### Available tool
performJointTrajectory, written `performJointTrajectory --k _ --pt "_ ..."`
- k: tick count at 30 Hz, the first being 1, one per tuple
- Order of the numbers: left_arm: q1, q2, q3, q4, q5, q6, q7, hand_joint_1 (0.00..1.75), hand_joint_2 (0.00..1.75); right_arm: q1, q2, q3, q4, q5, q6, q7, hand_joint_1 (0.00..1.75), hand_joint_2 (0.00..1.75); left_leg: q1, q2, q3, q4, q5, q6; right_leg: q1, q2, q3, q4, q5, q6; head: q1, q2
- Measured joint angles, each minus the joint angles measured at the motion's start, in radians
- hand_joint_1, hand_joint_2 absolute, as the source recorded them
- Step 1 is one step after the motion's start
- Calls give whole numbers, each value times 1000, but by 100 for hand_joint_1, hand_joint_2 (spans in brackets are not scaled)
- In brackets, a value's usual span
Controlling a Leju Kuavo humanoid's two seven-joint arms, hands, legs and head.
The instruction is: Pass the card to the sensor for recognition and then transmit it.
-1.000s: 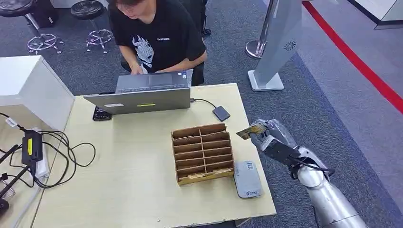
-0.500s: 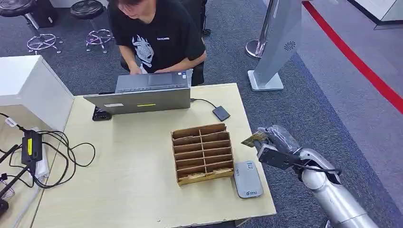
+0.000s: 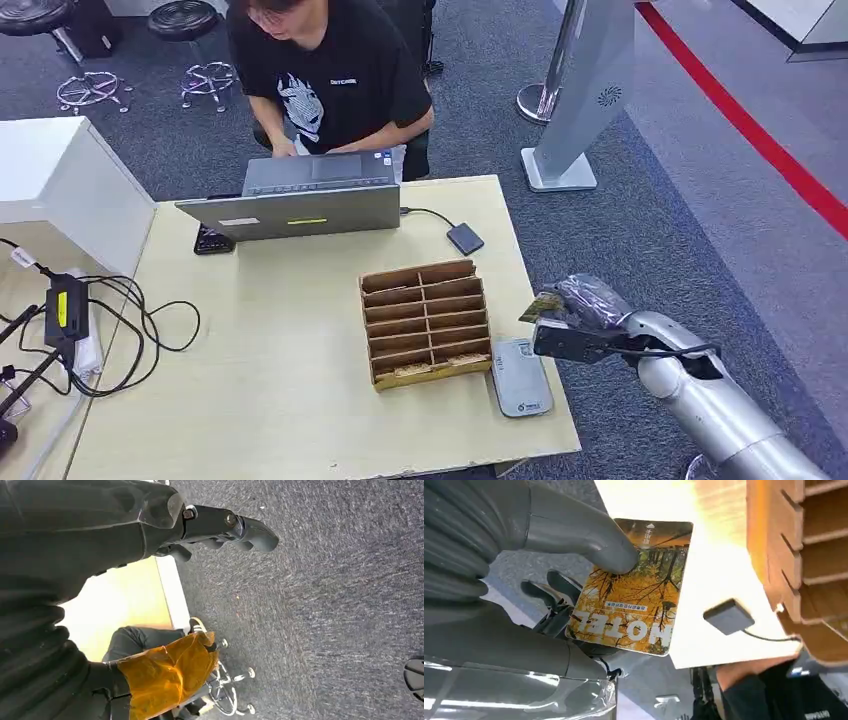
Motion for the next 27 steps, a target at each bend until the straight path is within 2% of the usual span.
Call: performJointTrajectory --k 7,19,27 --pt "0 0 0 0 0 -1 0 0 175 -23 -41 52 11 -3 15 8 175 175 0 0 0 0 0 0 0 0 0 0 0 0 0 0" --pt "0 0 0 0 -1 -1 0 0 175 -30 -55 93 15 9 25 19 175 175 0 0 0 0 0 0 0 0 0 0 0 0 0 0" --pt "0 0 0 0 -1 0 0 0 175 -66 -46 178 15 108 10 93 175 175 0 0 0 0 0 0 0 0 0 0 0 0 0 0"
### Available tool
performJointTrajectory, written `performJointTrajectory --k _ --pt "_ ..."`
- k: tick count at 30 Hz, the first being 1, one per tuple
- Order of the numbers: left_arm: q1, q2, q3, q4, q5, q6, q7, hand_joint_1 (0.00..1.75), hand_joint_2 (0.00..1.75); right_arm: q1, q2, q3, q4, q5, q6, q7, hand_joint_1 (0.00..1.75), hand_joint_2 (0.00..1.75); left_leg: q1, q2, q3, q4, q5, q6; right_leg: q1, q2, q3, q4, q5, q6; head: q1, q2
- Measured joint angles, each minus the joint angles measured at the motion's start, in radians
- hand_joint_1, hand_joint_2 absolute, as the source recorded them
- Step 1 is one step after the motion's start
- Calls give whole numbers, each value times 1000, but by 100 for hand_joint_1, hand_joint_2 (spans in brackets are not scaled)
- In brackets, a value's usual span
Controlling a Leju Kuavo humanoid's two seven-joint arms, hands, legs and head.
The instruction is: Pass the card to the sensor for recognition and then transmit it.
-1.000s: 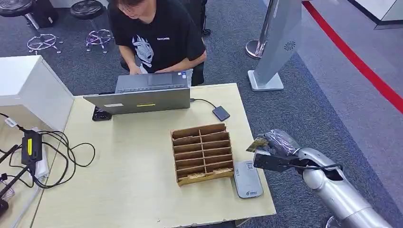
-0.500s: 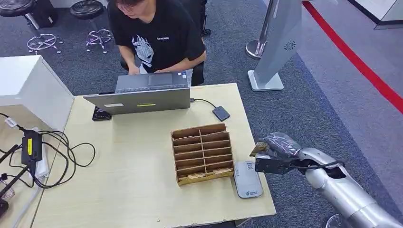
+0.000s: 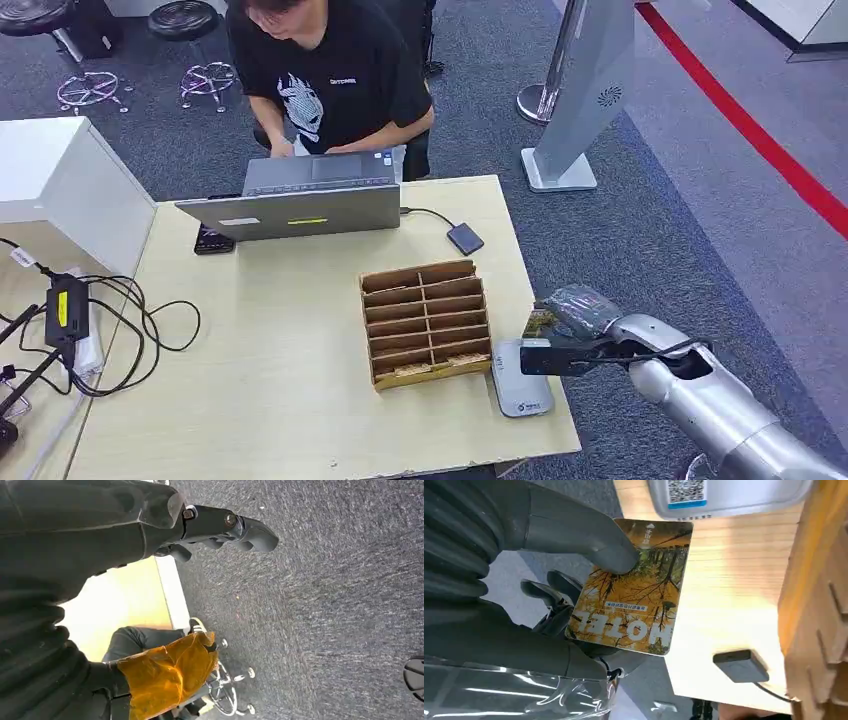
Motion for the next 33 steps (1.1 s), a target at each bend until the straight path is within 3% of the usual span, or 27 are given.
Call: performJointTrajectory --k 10,19,24,27,33 --pt "0 0 0 0 0 0 0 0 175 -18 1 52 -10 -10 -28 37 175 175 0 0 0 0 0 0 0 0 0 0 0 0 0 0" --pt "0 0 0 0 3 1 0 0 175 -8 -11 51 -44 2 -106 89 175 175 0 0 0 0 0 0 0 0 0 0 0 0 0 0" --pt "1 0 0 0 11 4 2 0 175 29 -11 -19 -103 48 -263 123 175 175 0 0 0 0 0 0 0 0 0 0 0 0 0 0" --pt "1 -1 0 0 11 9 2 0 175 56 21 -95 -163 76 -382 136 175 175 0 0 0 0 0 0 0 0 0 0 0 0 0 0" --pt "1 -2 0 0 10 13 5 0 175 64 62 -177 -243 90 -405 153 175 175 0 0 0 0 0 0 0 0 0 0 0 0 0 0"
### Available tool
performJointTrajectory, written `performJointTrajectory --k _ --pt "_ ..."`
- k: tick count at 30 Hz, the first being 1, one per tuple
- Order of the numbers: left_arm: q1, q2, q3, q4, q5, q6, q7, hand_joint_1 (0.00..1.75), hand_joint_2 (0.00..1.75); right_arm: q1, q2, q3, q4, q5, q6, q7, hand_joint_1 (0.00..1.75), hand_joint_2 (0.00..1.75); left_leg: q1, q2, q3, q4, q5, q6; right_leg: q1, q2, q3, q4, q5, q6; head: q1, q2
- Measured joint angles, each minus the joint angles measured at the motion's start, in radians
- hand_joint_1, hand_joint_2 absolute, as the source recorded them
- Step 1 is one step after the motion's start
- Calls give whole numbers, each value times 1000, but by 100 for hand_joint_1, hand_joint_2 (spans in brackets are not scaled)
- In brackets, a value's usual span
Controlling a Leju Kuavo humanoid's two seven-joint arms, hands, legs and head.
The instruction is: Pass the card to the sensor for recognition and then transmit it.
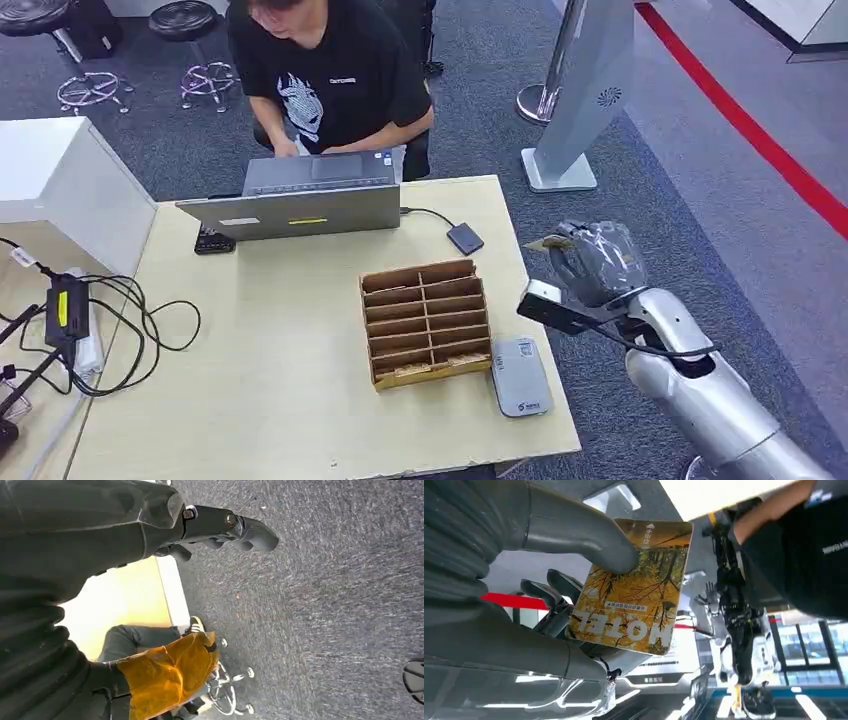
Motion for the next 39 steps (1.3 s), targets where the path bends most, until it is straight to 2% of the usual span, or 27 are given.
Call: performJointTrajectory --k 3,4,7,9,10,14,16,19,22,29,30,31,35,39 --pt "0 0 0 0 -10 -1 0 0 175 -1 18 -20 -17 -27 -14 -39 175 175 0 0 -1 0 0 0 0 0 0 1 0 0 0 0" --pt "0 0 0 0 -18 -4 0 0 175 -15 31 -22 -20 -48 4 -54 175 175 0 1 -1 0 0 0 0 2 0 1 0 0 0 0" --pt "-7 0 -4 0 -48 -12 -2 0 175 -133 90 -4 5 -89 160 -46 175 175 0 7 -1 0 1 -1 0 7 0 3 2 -1 0 0" --pt "-17 0 -14 0 -74 -17 -5 0 175 -281 176 37 102 -111 242 -30 175 175 0 13 1 0 2 -2 0 13 -3 3 4 -3 0 0" --pt "-25 0 -23 0 -87 -21 -5 0 175 -353 224 58 161 -109 257 -12 175 175 1 14 1 0 2 -4 0 14 -3 3 5 -4 0 0" --pt "-57 -2 -59 0 -108 -50 27 0 175 -569 432 141 438 -68 224 93 175 175 2 12 2 0 6 -7 1 13 -4 6 6 -6 0 0" --pt "-75 -5 -79 0 -109 -60 41 0 175 -644 514 163 562 -59 200 131 175 175 2 9 1 0 7 -8 1 11 -5 8 6 -7 0 0" --pt "-98 -9 -116 0 -109 -73 51 0 175 -739 606 180 716 -57 188 173 175 175 2 6 0 0 7 -8 2 8 -5 8 6 -7 0 0" --pt "-111 -15 -149 1 -109 -75 57 0 175 -795 659 185 820 -58 182 188 175 175 3 4 -1 0 8 -9 2 6 -5 8 6 -7 0 0" --pt "-118 -19 -182 1 -109 -81 61 0 175 -819 711 190 927 -35 166 202 175 175 2 3 -2 0 7 -9 2 6 -5 6 6 -7 1 0" --pt "-118 -20 -184 1 -109 -81 62 0 175 -822 714 190 935 -24 163 206 133 175 2 3 -2 0 7 -9 2 6 -5 5 6 -7 0 0" --pt "-118 -20 -185 1 -109 -82 63 0 175 -823 718 194 941 -4 159 213 0 175 2 3 -2 0 7 -9 2 6 -5 5 6 -7 0 0" --pt "-119 -20 -195 1 -109 -82 63 0 175 -818 728 225 961 51 122 222 0 175 2 4 -2 0 7 -8 2 6 -6 5 6 -7 0 0" --pt "-118 -22 -197 1 -109 -80 63 0 175 -806 733 235 962 45 81 159 0 175 2 4 -2 0 7 -8 2 6 -6 5 6 -7 0 0"
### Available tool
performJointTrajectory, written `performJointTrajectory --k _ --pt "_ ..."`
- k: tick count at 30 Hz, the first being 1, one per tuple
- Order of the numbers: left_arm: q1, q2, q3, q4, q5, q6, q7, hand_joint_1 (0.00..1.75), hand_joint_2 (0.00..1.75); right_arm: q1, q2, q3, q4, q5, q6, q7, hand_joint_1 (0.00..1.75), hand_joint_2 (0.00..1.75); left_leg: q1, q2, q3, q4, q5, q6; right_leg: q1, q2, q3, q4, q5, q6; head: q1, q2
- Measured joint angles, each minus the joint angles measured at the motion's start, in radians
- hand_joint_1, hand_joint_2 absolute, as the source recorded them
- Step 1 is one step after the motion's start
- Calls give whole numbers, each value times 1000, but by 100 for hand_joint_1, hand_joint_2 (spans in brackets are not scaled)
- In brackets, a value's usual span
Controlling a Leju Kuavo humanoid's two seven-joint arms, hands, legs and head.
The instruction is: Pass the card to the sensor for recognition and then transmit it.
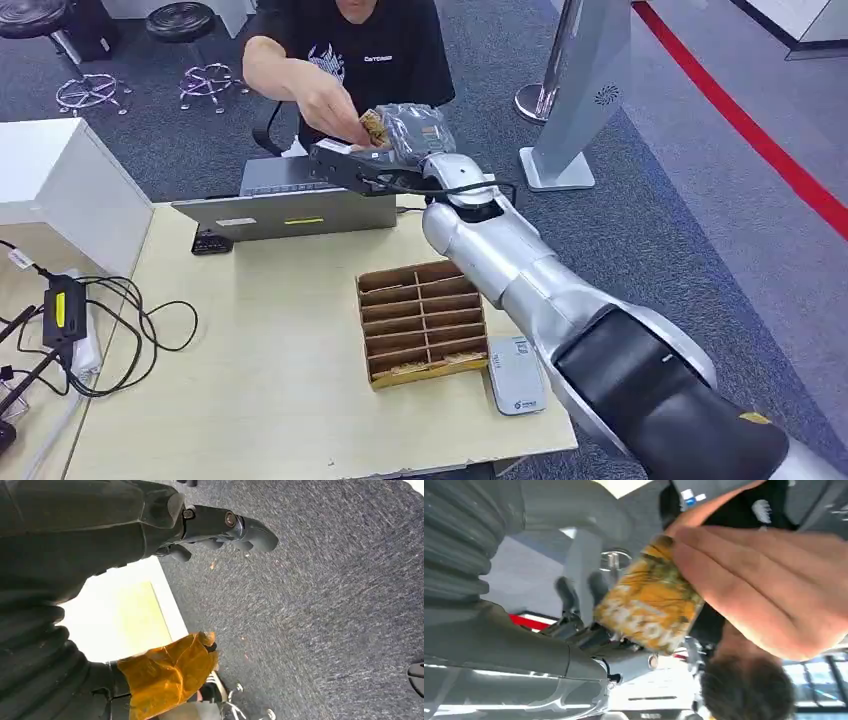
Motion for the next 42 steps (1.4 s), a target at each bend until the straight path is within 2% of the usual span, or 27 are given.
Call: performJointTrajectory --k 4,7,10,14,17,23,27,31,37,42 --pt "8 -1 0 0 3 11 -9 0 175 18 -1 -1 -22 -31 -23 -89 0 175 0 0 0 0 0 0 0 0 0 0 0 0 0 0" --pt "21 0 0 0 9 25 -27 0 175 59 -16 -2 -96 -54 -45 -168 0 175 0 0 0 0 0 0 0 0 0 0 0 0 0 0" --pt "43 0 5 0 18 37 -41 0 175 124 -54 -1 -210 -37 -82 -182 0 175 0 0 0 0 0 0 0 0 0 -1 0 0 0 0" --pt "69 0 22 0 32 53 -56 0 175 217 -138 6 -366 70 -209 -176 0 175 0 -1 0 0 -1 2 0 -1 0 -3 0 0 0 0" --pt "86 1 37 0 48 63 -69 0 175 302 -216 7 -482 98 -286 -193 0 175 0 -1 0 0 -2 3 0 -1 1 -3 0 0 0 0" --pt "111 5 68 0 71 69 -76 0 175 505 -360 -24 -701 115 -374 -230 0 175 -1 -1 -1 0 -3 4 0 -2 1 -5 -1 2 0 0" --pt "113 9 82 0 82 71 -75 0 175 629 -421 -75 -816 96 -414 -269 0 175 0 -1 -1 0 -3 5 0 -3 1 -5 -2 3 0 0" --pt "114 9 96 0 85 71 -75 0 175 738 -437 -131 -891 61 -415 -322 0 175 0 -1 -1 0 -3 4 0 -3 1 -5 -2 3 0 0" --pt "115 10 104 0 91 71 -75 0 175 808 -446 -161 -944 25 -392 -355 0 175 0 -1 -1 0 -3 4 0 -2 1 -4 -2 3 0 0" --pt "115 10 108 0 92 71 -75 0 175 836 -450 -171 -953 44 -386 -368 0 175 0 -1 -1 0 -3 4 0 -2 1 -4 -2 3 0 0"
